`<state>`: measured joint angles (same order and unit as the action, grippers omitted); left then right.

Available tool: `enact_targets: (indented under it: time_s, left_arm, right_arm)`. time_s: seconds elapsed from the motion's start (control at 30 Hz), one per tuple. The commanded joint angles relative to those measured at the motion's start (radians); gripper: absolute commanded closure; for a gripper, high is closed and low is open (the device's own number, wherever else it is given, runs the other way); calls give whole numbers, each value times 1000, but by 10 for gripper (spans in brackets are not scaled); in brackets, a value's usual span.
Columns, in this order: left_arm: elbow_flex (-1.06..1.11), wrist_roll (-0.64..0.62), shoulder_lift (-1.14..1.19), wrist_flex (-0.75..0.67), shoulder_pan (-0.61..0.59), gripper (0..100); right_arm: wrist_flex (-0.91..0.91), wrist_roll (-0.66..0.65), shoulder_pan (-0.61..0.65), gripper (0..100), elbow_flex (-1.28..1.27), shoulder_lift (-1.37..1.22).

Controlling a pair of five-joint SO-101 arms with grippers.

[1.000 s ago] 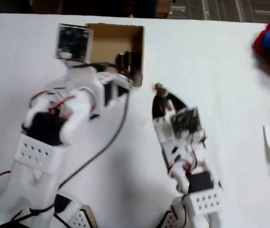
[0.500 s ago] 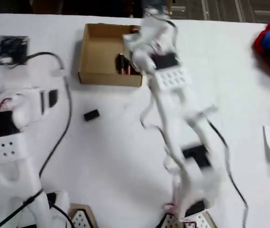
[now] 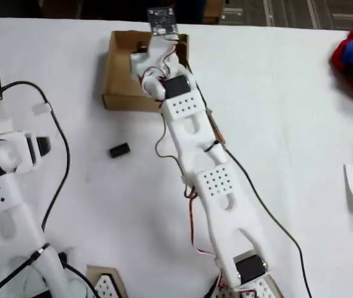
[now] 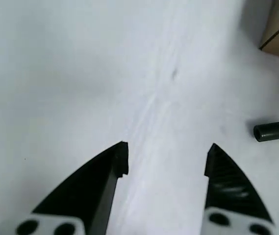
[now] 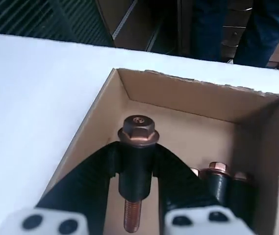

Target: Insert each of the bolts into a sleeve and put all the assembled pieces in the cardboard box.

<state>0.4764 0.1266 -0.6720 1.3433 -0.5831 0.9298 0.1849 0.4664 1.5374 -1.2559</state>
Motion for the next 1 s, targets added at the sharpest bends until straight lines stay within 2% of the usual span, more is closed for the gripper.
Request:
enact_targets:
  time_s: [0.0,0.83,0.9,0.97]
  left_arm:
    - [-4,9,-29,5,-11,740]
    - [-4,11,-29,26,-8,740]
    - [-4,11,-29,32,-8,740]
    - [-4,11,-29,32,-9,740]
  right_arm:
    - [-30,23,-13,976,-12,28]
    - [-22,21,-8,974,-209,22]
    - [-22,21,-8,954,-209,22]
    - [-18,28,-8,894,-209,22]
